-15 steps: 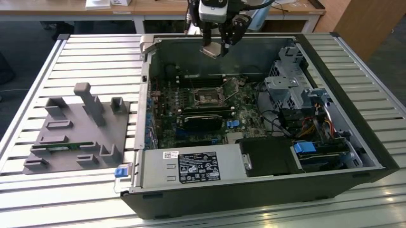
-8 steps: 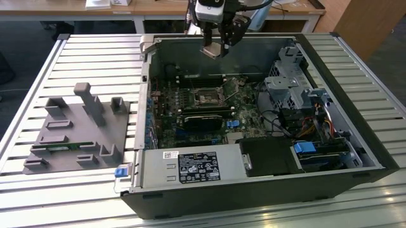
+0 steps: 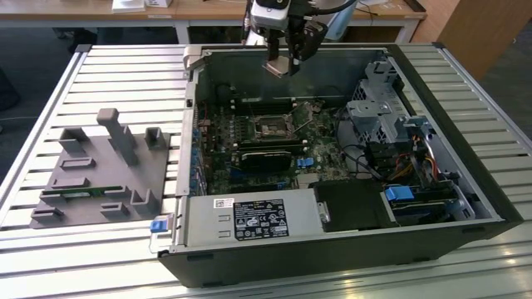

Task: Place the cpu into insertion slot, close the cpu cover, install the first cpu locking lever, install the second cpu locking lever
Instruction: 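Place the cpu into insertion slot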

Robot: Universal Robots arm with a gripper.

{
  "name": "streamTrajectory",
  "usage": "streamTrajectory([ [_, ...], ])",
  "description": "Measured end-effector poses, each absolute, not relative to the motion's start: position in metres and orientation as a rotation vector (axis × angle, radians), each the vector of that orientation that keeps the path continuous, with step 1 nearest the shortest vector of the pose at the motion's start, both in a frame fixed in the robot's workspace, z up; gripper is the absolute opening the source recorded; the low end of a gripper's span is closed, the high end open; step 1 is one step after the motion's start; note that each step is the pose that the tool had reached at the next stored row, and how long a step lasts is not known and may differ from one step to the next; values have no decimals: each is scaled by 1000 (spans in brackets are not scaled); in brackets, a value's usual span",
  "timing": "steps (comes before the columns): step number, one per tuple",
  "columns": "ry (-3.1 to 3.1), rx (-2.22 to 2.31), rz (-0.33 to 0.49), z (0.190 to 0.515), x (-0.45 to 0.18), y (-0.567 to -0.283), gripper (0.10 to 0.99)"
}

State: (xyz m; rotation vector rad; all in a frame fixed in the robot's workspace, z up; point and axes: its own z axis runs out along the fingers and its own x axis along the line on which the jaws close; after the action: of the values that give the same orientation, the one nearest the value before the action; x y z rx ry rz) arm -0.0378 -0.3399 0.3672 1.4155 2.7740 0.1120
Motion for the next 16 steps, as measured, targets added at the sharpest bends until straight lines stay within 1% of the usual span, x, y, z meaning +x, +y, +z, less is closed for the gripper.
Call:
streamTrajectory([
  [16,2666,1598,106,366,-38,-340,533],
])
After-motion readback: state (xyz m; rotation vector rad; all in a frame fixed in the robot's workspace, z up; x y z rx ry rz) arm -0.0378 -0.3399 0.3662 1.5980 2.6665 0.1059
